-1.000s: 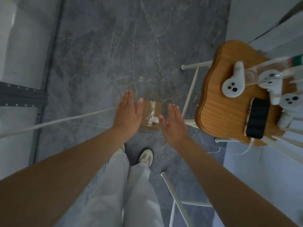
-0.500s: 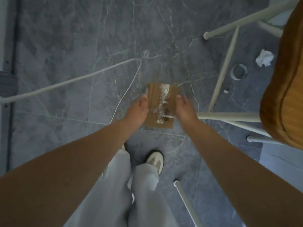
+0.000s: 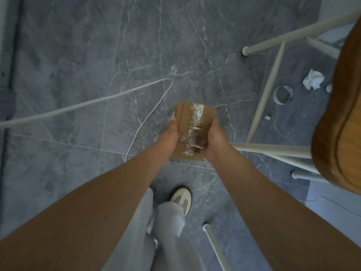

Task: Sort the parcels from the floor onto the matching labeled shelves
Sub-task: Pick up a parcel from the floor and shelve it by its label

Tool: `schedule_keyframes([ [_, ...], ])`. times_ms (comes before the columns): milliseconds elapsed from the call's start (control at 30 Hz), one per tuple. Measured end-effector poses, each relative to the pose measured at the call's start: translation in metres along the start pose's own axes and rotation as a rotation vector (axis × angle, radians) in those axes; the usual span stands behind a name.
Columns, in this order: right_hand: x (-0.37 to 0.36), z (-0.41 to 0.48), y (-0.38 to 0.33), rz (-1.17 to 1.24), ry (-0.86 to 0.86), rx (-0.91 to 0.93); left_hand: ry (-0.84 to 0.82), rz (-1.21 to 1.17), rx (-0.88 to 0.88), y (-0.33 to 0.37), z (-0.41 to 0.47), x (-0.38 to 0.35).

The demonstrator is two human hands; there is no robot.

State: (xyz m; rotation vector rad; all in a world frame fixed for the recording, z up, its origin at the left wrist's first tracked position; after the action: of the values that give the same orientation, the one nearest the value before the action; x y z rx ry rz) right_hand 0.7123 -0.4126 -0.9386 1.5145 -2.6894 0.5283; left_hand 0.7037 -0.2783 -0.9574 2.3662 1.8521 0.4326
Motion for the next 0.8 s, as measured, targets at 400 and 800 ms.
schedule_keyframes([
  [400, 0.024, -0.168, -0.072, -0.088, -0.062, 0.112, 0.016, 0.035, -0.072, 0.05, -0.208, 0.064],
  [800, 0.039, -0.475, -0.185, -0.262, -0.247, 0.462, 0.322, -0.021, -0.605, 0.156, -0.473, 0.142],
])
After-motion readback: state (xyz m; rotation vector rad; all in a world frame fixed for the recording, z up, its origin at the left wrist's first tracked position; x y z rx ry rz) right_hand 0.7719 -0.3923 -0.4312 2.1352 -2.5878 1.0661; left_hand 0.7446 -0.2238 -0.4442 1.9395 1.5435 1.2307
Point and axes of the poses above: each hand's wrist, its own z-axis towards the middle knuckle, its own x-axis out of the back of the hand, y = z × x, the point moved 8 cm from there along z, towards the middle knuckle, and after that the axes turned 9 degrees about z, right-handed, at the moved point
